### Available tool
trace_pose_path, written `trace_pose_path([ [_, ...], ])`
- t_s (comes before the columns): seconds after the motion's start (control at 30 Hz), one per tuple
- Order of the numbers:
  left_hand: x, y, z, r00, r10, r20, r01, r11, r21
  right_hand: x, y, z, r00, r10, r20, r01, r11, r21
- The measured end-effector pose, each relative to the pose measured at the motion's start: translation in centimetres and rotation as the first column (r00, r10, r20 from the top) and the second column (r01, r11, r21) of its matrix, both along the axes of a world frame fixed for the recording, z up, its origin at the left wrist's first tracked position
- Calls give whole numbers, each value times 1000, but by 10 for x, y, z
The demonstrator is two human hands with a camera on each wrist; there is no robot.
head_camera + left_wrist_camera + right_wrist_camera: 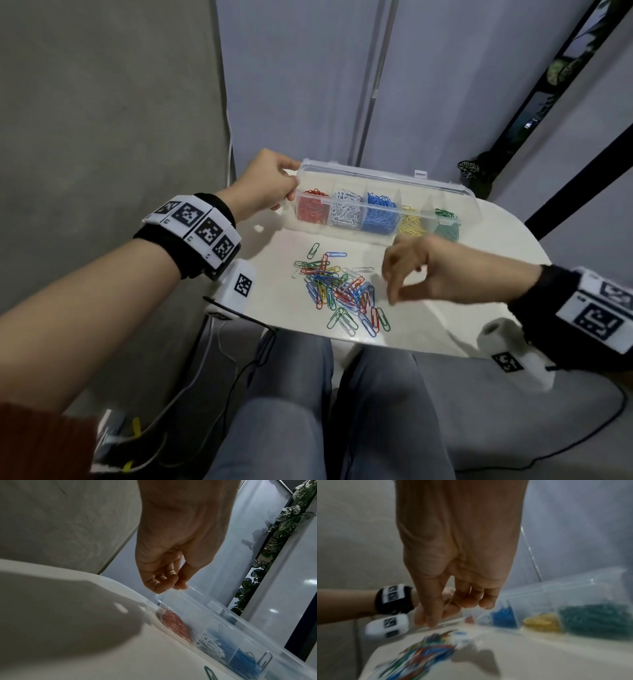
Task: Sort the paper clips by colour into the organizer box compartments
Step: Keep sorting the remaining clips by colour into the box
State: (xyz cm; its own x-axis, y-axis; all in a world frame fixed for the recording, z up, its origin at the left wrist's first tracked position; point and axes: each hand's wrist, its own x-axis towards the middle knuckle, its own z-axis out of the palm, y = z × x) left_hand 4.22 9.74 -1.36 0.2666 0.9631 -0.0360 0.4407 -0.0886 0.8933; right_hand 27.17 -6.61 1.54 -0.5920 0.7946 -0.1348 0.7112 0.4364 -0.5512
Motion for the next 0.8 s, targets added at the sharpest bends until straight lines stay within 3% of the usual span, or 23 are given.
trace_pose_path([
  [0.13, 1, -2, 1, 1000, -4, 0, 4, 1000, 4, -11, -6, -28, 991, 49, 128, -38, 995, -90],
  [0.4, 1, -3, 2, 1000, 3, -3, -3, 1000, -4, -1, 13, -29, 937, -320, 143, 317, 947, 42],
  [0.8, 1, -3, 1, 1000, 14, 11, -14, 1000, -6, 3, 10, -31, 945, -268, 186, 266, 963, 36],
])
